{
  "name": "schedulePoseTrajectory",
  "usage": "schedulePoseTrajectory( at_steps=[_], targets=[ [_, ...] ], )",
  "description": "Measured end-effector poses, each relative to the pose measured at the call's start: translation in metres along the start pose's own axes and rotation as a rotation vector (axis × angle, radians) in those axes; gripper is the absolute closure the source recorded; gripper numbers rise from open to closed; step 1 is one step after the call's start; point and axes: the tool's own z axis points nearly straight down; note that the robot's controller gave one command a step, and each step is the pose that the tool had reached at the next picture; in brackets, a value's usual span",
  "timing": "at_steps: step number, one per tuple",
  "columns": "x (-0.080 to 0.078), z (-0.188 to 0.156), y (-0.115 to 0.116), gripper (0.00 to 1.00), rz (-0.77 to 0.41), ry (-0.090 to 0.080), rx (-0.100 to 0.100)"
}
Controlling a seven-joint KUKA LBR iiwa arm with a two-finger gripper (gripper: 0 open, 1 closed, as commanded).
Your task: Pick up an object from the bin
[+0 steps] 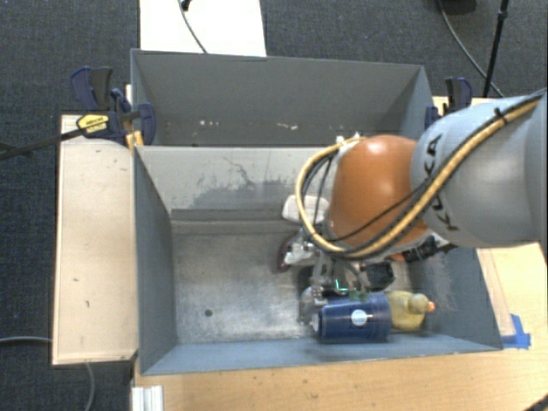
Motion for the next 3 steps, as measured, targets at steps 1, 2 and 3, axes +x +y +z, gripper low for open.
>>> schedulePoseTrajectory(
  at_steps=[1,2,3],
  targets=[
    [-0.010,0.005,-0.014,0.00,-0.183,-0.002,-0.001],
    [-0.021,0.008,-0.024,0.00,-0.287,0.002,0.001],
    [-0.021,0.008,-0.024,0.00,-0.287,0.002,0.001]
  ],
)
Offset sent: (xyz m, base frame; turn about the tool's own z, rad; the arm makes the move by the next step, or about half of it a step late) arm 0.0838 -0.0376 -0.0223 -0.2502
